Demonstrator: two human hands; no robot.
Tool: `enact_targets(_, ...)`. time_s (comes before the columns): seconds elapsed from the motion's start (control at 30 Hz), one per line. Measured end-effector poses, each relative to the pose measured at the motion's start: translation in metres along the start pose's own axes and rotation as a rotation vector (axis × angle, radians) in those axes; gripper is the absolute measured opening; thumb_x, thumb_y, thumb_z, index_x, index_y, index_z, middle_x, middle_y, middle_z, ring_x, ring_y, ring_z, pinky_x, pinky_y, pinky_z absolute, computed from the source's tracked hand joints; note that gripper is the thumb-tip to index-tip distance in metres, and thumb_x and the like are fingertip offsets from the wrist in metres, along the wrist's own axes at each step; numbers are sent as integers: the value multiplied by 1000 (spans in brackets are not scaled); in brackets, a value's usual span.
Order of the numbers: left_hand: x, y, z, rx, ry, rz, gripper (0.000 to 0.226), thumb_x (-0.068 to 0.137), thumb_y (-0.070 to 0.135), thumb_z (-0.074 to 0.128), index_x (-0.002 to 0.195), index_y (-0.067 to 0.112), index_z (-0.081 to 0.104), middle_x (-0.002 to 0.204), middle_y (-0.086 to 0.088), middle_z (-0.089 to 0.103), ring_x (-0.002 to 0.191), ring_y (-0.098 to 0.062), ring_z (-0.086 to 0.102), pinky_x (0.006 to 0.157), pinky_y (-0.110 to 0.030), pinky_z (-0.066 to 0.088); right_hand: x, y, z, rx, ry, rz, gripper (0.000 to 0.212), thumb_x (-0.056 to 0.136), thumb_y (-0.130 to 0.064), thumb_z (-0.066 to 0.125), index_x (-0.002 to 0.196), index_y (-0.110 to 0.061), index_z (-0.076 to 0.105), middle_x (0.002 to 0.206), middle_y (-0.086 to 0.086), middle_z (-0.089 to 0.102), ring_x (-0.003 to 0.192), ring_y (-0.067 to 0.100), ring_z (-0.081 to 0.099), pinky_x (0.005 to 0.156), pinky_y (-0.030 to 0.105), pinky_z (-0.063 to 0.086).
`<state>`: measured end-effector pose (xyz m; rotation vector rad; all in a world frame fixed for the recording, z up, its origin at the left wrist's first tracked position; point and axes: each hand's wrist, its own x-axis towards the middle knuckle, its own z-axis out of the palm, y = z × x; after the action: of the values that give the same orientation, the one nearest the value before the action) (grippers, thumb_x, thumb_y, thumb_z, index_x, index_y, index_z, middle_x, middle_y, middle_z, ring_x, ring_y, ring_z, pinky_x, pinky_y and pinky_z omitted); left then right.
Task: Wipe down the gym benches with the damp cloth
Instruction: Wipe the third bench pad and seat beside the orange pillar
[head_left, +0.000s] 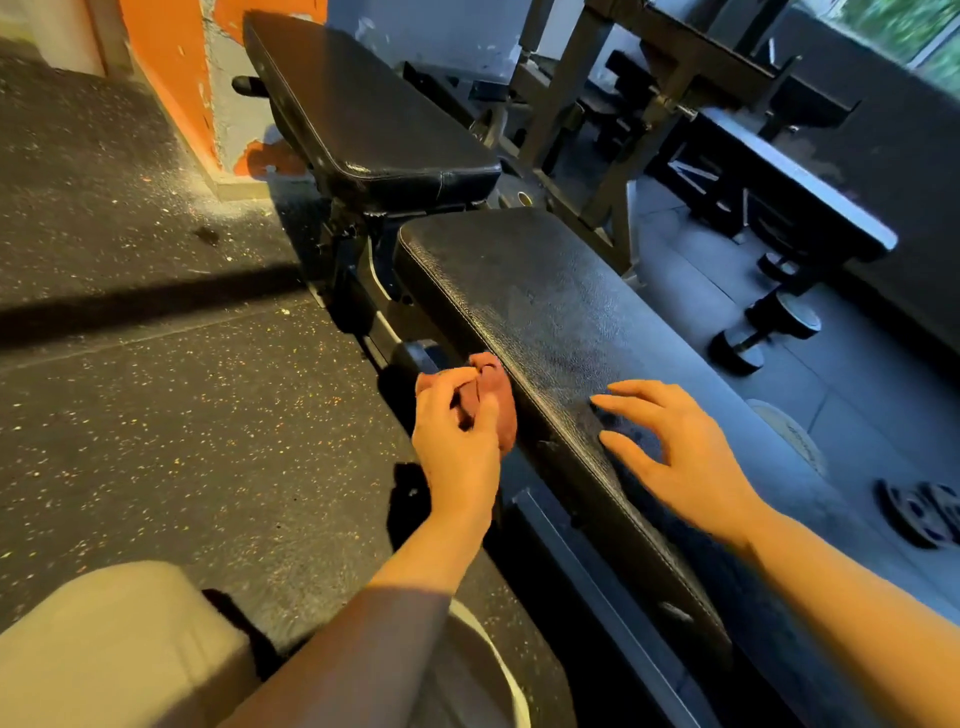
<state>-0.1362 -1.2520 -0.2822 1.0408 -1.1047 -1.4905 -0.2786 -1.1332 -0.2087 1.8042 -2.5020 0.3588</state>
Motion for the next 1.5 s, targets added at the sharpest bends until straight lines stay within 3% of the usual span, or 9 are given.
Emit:
enact_targets(0.1, -37, -10, 10, -19, -45, 41, 38, 79, 9, 71, 92, 42, 59, 101, 12, 54, 94, -6, 61, 83, -30, 52, -19, 3, 17, -36, 69, -2, 44, 96, -42, 40, 128, -21, 62, 130, -1, 59, 112, 20, 47, 98, 36, 39)
enact_targets(0.3, -82, -24, -3, 22, -336, 19, 37, 73, 6, 77, 89, 36, 63, 99, 11, 56, 88, -10, 64, 75, -28, 53, -20, 3, 23, -74, 104, -15, 43, 99, -39, 37, 131, -21, 59, 133, 1, 58, 113, 22, 49, 99, 34, 37)
enact_targets(0.47, -48, -17, 1, 11, -13, 25, 25, 87, 17, 65, 103, 36, 58, 109, 13, 50, 98, -9, 60, 85, -35, 53, -21, 0, 24, -80, 133, 3, 42, 99, -39, 37, 131, -23, 59, 133, -1, 58, 112, 24, 51, 96, 41, 41)
enact_targets(0.77, -81, -23, -2, 37, -294, -7, 31, 74, 14, 79, 94, 31, 62, 92, 8, 63, 82, -9, 63, 70, -26, 52, -21, 0, 26, -52, 169, 5, 41, 98, -37, 39, 130, -23, 60, 131, -1, 58, 110, 23, 49, 93, 41, 41)
enact_targets(0.93, -23, -2, -4, 23, 68, 13, 26, 84, 19, 71, 102, 25, 53, 79, 15, 57, 73, 2, 56, 72, -29, 49, -23, -1, 26, -65, 166, 4, 41, 98, -37, 38, 131, -24, 59, 133, -1, 58, 108, 25, 52, 91, 43, 42)
enact_targets(1.1, -36, 0, 6, 55, -41, 33, 31, 79, 19, 75, 88, 36, 52, 85, 7, 60, 72, -6, 59, 67, -20, 48, -23, 0, 26, -67, 156, 17, 43, 98, -40, 36, 132, -25, 58, 136, -3, 56, 109, 25, 52, 89, 45, 42)
enact_targets(1.27, -77, -16, -3, 38, -255, -81, 26, 78, 16, 77, 88, 31, 58, 79, 7, 63, 70, -5, 60, 68, -22, 49, -23, 0, 26, -66, 152, 23, 44, 98, -41, 35, 132, -26, 58, 137, -4, 55, 109, 22, 50, 89, 42, 41)
enact_targets(1.37, -53, -15, -6, 82, -144, -30, 19, 81, 23, 73, 88, 26, 55, 92, 1, 54, 79, -6, 55, 73, -30, 48, -24, -1, 26, -64, 155, 22, 44, 98, -41, 35, 132, -26, 58, 136, -3, 56, 109, 23, 50, 88, 43, 42)
enact_targets(1.5, -35, -2, 2, 50, -61, -58, 23, 87, 25, 67, 92, 24, 45, 85, 9, 54, 73, 3, 53, 73, -31, 46, -24, 0, 26, -61, 160, 18, 43, 98, -40, 36, 131, -25, 59, 136, -3, 56, 109, 24, 50, 88, 44, 42)
